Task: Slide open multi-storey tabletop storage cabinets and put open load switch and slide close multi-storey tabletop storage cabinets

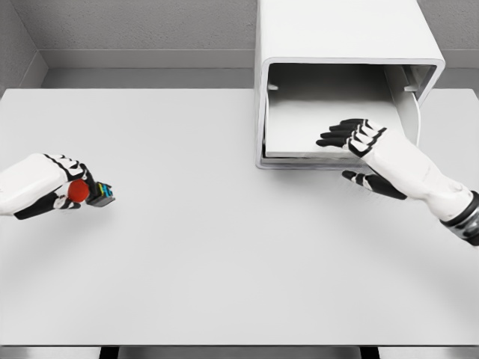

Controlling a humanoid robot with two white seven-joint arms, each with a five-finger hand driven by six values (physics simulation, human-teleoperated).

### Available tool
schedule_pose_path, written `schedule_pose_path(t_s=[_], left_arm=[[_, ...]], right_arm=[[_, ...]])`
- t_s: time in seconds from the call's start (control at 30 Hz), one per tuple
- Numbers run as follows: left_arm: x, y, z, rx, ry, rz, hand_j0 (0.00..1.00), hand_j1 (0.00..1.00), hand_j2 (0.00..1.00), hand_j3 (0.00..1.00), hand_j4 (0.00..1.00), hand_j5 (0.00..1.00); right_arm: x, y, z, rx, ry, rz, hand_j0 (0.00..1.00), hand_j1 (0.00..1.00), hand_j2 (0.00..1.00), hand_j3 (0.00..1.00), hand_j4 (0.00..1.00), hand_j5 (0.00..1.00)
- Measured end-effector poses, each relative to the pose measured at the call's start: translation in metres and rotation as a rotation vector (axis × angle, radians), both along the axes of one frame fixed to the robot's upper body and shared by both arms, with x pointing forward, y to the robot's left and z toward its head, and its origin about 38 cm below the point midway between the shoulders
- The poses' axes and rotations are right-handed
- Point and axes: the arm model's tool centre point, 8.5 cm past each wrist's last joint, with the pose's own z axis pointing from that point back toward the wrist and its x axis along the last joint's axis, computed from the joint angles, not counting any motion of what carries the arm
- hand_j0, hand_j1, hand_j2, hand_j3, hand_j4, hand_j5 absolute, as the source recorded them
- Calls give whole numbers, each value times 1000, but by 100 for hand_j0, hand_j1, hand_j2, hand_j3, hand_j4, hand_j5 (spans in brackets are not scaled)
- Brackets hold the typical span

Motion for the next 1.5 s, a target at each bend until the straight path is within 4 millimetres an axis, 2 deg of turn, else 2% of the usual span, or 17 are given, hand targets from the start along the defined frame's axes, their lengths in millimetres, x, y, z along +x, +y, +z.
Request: schedule_pose_path(t_s=[0.13, 0.53, 0.6, 0.77, 0.97, 1.2, 1.5], left_arm=[[0, -4, -3, -11, 3, -6, 39, 39, 39, 39, 39, 39], [6, -17, -3, -71, -21, -15, 39, 39, 39, 39, 39, 39], [8, -22, -2, -89, -31, -18, 39, 39, 39, 39, 39, 39], [11, -32, -4, -123, -38, -31, 39, 39, 39, 39, 39, 39], [15, -44, -4, -151, -47, -53, 39, 39, 39, 39, 39, 39], [20, -54, -2, -175, -60, -72, 39, 39, 39, 39, 39, 39], [30, -78, 7, -240, -100, -108, 39, 39, 39, 39, 39, 39]], right_arm=[[-1, -6, 9, 12, -18, -12, 68, 68, 68, 68, 68, 68], [-3, -21, 20, 34, -32, -45, 66, 66, 66, 66, 66, 66], [-7, -31, 17, 47, -18, -71, 64, 64, 64, 64, 64, 64], [-10, -59, 31, 83, -31, -135, 61, 61, 61, 61, 61, 61], [-5, -97, 40, 104, -39, -238, 59, 59, 59, 59, 59, 59], [-6, -130, 20, 90, 25, -335, 58, 58, 58, 58, 58, 58], [-21, -145, -9, 60, 111, -383, 58, 58, 58, 58, 58, 58]])
